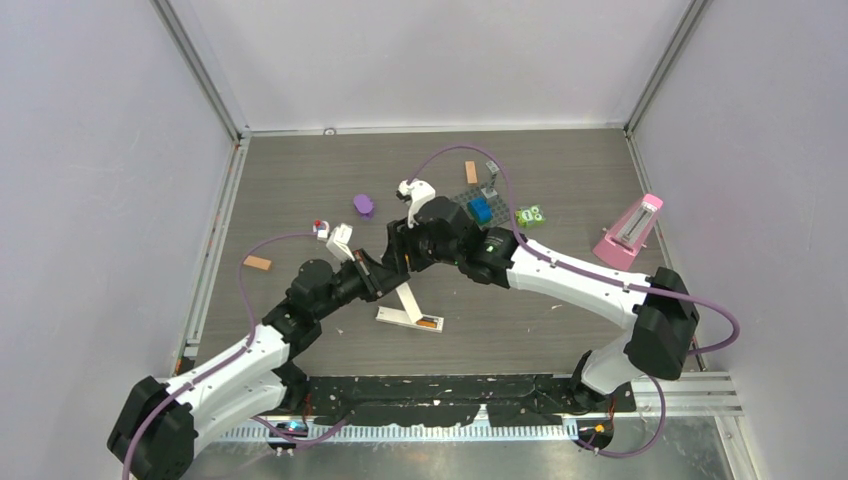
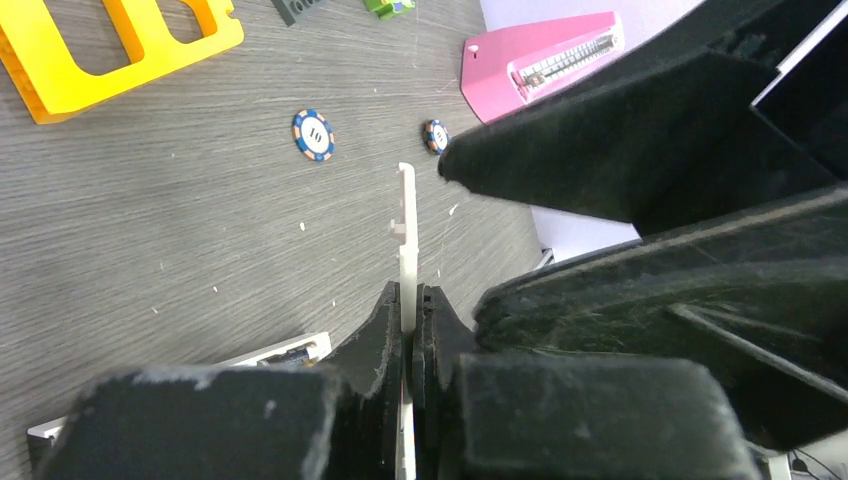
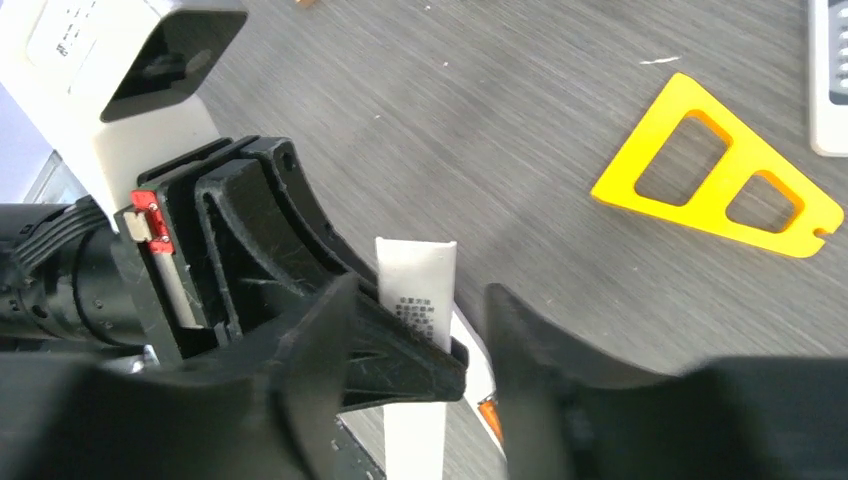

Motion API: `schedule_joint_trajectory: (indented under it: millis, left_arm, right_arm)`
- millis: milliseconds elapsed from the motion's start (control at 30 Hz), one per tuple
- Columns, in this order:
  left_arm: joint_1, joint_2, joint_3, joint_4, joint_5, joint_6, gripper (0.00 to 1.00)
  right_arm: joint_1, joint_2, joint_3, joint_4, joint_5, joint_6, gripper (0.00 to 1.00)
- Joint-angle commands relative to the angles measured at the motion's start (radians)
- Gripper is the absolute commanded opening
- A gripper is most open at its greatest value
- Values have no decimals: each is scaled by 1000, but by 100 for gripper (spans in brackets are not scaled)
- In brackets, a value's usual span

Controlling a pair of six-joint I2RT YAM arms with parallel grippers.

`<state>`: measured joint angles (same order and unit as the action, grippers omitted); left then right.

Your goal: Load the batteries into the remote control

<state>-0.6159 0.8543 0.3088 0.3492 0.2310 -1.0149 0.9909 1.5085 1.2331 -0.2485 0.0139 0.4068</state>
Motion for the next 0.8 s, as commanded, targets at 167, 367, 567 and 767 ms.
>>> schedule_joint_trajectory:
  millis: [167,367,567,767]
  left_arm:
    - [-1,-77,33,15,-20,-32,0]
    - [-2,-221,10,21,-81,-170,0]
    - [-3,-345,-10,56,-185,-373,0]
    - [-2,-348,-8,126,-291,-469,0]
  right_arm:
    - [6,-215,-21,20,62,130,82]
    - [6,-446,-286,187,92,358,88]
    - [14,-583,-527,446,66,560,88]
    - [92,-556,-568,704,126,612,85]
